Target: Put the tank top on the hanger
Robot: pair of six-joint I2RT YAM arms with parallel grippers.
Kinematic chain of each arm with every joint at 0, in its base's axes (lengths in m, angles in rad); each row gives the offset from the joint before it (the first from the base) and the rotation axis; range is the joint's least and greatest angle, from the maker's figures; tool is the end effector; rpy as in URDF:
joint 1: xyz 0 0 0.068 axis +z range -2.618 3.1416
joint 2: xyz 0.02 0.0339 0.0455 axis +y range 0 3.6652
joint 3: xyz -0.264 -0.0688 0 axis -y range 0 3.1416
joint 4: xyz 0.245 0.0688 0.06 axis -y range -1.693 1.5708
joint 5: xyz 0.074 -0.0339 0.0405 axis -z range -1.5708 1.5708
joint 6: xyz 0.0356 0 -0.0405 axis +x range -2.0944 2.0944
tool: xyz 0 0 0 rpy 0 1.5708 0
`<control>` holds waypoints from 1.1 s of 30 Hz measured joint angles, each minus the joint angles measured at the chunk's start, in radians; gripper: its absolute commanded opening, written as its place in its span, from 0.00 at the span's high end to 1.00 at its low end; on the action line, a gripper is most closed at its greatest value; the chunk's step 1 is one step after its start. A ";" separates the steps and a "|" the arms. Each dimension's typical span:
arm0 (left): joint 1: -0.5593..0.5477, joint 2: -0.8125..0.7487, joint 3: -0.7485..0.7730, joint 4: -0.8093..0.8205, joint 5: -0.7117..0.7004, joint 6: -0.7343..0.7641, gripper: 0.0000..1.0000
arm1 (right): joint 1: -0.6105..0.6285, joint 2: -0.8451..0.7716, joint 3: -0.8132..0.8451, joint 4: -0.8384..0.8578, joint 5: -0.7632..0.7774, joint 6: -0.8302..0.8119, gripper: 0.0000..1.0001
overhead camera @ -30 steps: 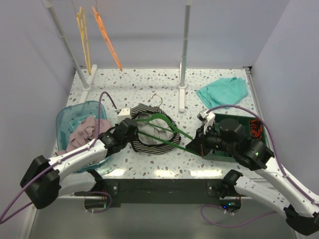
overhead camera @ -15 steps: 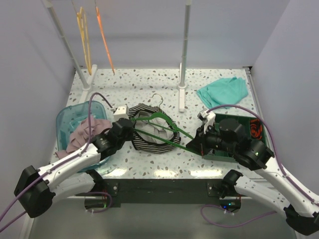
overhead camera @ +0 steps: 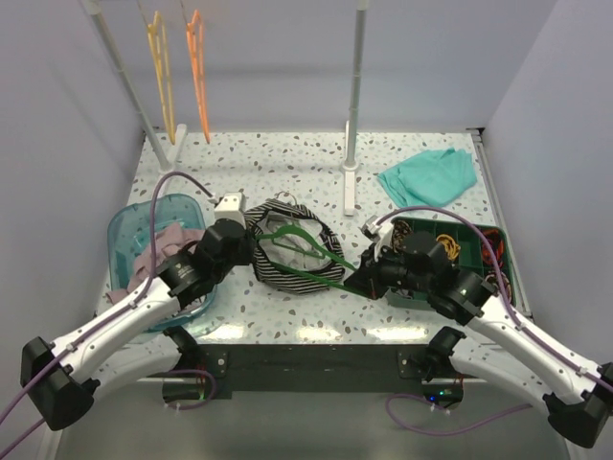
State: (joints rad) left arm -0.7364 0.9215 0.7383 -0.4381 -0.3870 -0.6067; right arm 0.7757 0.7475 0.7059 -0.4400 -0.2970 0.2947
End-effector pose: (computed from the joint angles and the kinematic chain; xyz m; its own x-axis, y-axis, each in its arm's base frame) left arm 0.1566 -0.1238 0.2759 -0.5793 -0.1875 -0.7933 0.0783 0.9559 -0.2831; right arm 0.1137 0.1261 0.2927 -0.5647 -0.1648 -0.8087 -0.7218 0.5737 0.3871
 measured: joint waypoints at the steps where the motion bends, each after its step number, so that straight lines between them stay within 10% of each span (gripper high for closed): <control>1: 0.000 -0.004 0.011 -0.005 0.009 0.006 1.00 | 0.000 0.008 -0.005 0.023 -0.003 -0.001 1.00; 14: 0.000 -0.086 0.082 -0.020 0.127 0.111 1.00 | 0.000 0.021 -0.076 0.254 -0.009 -0.007 1.00; 21: 0.000 -0.082 0.136 -0.039 0.082 0.147 0.55 | 0.000 -0.036 -0.082 0.270 -0.012 -0.008 1.00; 33: 0.000 -0.107 0.208 0.063 0.192 0.270 0.35 | 0.000 -0.082 -0.116 0.271 -0.017 -0.005 1.00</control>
State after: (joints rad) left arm -0.7364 0.8143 0.9463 -0.3748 -0.1951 -0.3367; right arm 0.7761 0.6659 0.5896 -0.1688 -0.3141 0.2893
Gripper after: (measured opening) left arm 0.597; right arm 0.048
